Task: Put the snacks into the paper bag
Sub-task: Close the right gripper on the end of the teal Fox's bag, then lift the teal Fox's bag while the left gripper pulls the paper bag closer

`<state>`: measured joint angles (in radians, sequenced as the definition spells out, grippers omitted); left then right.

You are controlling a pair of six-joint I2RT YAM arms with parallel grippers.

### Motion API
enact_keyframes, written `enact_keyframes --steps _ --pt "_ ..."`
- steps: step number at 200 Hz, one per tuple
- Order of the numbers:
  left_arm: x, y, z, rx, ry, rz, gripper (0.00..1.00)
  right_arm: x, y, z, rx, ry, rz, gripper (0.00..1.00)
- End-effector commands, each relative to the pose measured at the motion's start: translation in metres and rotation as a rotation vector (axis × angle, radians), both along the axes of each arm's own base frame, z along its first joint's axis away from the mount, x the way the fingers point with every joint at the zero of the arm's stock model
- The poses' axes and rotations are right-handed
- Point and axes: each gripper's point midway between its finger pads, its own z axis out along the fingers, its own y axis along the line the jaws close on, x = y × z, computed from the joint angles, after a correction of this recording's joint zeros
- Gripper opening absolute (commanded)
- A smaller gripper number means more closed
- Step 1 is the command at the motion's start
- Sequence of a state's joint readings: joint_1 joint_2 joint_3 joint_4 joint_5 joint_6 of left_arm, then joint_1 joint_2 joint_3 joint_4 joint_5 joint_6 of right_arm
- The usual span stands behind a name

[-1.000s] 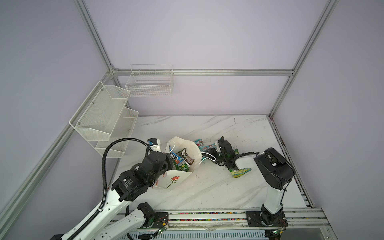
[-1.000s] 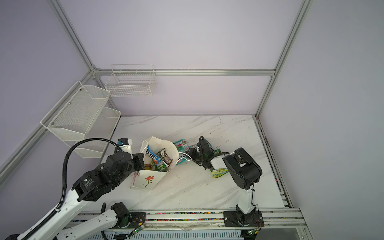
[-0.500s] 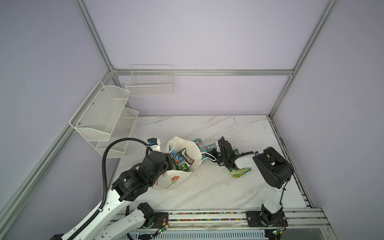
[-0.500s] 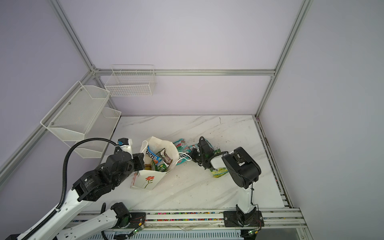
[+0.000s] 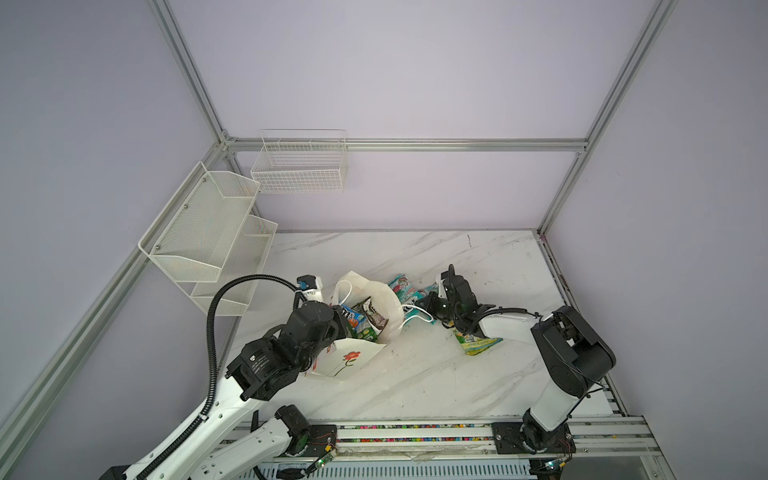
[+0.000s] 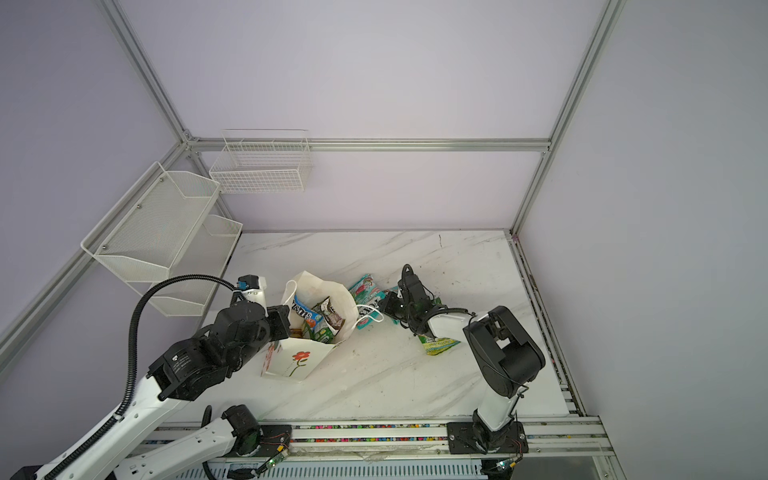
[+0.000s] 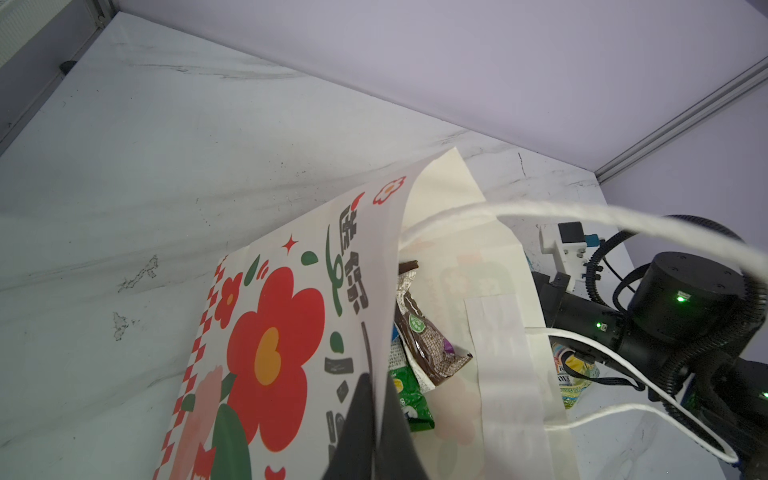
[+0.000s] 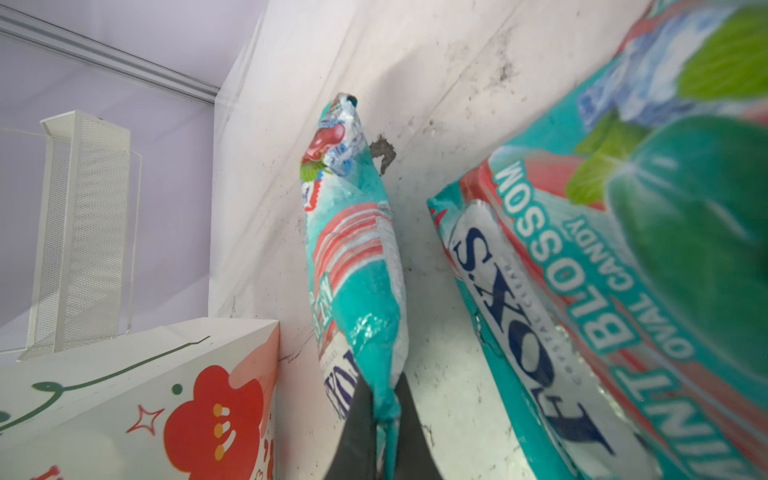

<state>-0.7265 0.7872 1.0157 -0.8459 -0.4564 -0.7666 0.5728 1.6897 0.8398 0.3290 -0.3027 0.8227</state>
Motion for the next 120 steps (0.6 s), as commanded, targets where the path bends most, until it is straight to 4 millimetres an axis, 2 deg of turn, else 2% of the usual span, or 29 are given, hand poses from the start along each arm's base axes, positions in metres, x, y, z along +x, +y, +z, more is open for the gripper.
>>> enact_keyframes --steps 1,51,120 --pt "0.004 0.0 -0.001 -0.005 -0.013 0.012 0.0 0.003 -0.007 0.029 -0.017 -0.07 -0.015 0.0" --pt "0.004 -0.001 0.002 -0.015 -0.017 0.006 0.0 -0.002 -0.016 0.073 -0.005 -0.15 -0.029 0.0" --pt "0.006 -0.006 0.007 -0.029 -0.019 -0.008 0.0 -0.007 -0.019 0.11 0.018 -0.212 -0.019 0.0"
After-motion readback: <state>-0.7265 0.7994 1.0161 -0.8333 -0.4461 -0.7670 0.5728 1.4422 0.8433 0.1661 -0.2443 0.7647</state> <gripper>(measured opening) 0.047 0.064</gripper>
